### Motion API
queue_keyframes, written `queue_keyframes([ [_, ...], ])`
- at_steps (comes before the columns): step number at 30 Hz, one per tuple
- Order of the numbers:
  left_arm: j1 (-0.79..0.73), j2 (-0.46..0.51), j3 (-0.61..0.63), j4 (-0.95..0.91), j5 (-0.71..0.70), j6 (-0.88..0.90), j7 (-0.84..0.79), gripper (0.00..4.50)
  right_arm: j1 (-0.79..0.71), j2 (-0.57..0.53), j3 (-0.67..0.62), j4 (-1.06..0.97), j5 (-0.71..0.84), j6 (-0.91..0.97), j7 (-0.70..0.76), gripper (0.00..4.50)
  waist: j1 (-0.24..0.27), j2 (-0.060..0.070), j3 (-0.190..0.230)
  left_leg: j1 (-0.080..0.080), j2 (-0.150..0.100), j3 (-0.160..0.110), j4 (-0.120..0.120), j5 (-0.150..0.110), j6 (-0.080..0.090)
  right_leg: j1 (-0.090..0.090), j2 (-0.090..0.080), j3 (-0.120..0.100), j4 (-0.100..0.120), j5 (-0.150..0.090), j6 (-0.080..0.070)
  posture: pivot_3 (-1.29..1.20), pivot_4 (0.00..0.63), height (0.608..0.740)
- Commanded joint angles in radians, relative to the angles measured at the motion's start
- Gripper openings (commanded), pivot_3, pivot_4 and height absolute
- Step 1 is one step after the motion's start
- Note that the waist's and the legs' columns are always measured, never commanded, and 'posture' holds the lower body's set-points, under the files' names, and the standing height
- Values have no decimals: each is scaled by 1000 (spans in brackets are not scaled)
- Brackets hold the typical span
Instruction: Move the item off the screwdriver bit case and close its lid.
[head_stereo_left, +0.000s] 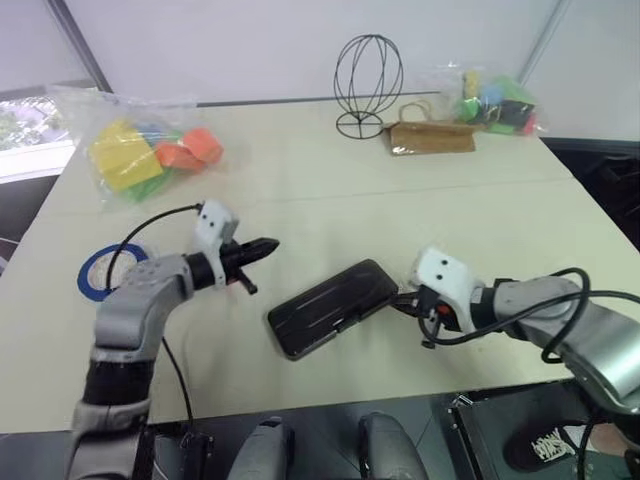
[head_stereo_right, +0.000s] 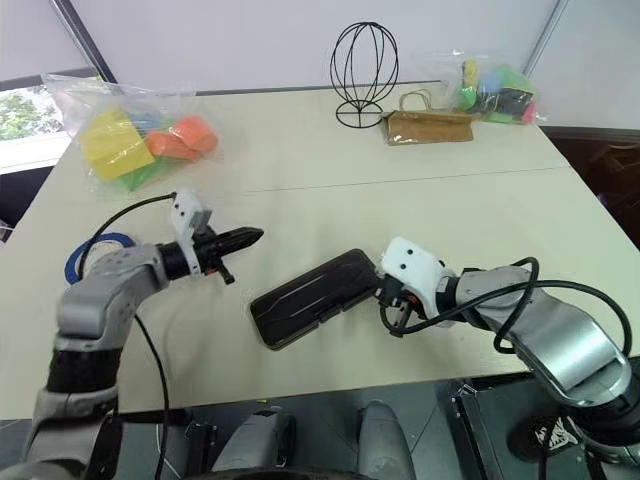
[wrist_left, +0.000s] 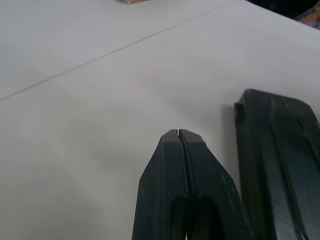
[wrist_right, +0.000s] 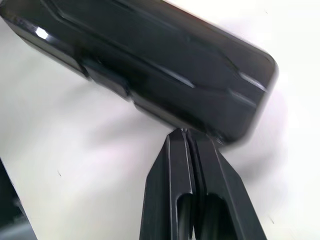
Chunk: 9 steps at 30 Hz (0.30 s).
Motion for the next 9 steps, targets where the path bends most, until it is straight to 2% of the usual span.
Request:
queue_keyframes([
  [1,38,21,62,-118,-93,67,28,0,23,-29,-64,-29,18,-13,21,38,1,0,0,0,0,0,0,0,0,0,0,0,0,0,0,0,150,740],
  [9,127,114,121,-240,-260,182,26,0,63,-77,-124,-42,39,-24,60,38,-3,0,0,1,0,1,0,0,1,0,0,0,0,0,0,0,150,740],
])
